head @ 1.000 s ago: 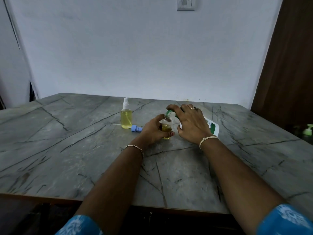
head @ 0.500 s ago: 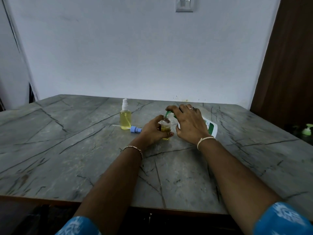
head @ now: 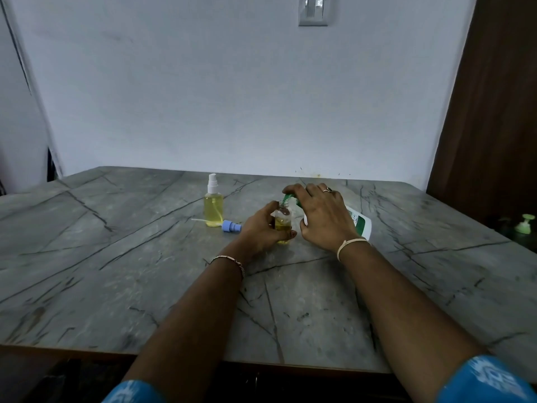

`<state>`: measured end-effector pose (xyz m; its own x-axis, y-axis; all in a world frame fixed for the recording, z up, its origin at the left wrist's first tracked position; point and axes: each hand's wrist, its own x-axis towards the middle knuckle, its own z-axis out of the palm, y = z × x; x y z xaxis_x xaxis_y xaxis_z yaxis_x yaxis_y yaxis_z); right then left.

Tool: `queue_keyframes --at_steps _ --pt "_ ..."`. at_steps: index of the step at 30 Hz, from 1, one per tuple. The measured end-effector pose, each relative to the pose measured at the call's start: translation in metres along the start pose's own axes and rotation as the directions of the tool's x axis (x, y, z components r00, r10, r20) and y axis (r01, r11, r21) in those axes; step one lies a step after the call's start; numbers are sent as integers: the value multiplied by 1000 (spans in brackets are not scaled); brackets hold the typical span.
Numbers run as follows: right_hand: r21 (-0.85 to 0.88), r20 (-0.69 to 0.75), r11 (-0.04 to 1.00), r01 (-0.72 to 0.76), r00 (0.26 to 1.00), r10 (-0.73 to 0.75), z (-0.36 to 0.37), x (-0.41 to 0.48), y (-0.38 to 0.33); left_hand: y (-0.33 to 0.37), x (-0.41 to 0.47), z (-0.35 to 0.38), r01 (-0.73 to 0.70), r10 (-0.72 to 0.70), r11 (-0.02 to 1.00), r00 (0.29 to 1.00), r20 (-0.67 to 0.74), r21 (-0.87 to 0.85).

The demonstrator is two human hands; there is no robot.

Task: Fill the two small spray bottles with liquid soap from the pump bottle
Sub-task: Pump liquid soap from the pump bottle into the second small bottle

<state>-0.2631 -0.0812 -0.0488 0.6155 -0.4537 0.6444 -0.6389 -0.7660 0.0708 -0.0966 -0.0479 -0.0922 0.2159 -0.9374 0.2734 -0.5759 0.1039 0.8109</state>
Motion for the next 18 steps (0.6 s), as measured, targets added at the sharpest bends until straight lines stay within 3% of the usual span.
queue_keyframes --at_steps 18 --pt "-3 -1 1000 4 1000 -4 3 1 0 -1 2 -1 22 -22 1000 1000 -4 8"
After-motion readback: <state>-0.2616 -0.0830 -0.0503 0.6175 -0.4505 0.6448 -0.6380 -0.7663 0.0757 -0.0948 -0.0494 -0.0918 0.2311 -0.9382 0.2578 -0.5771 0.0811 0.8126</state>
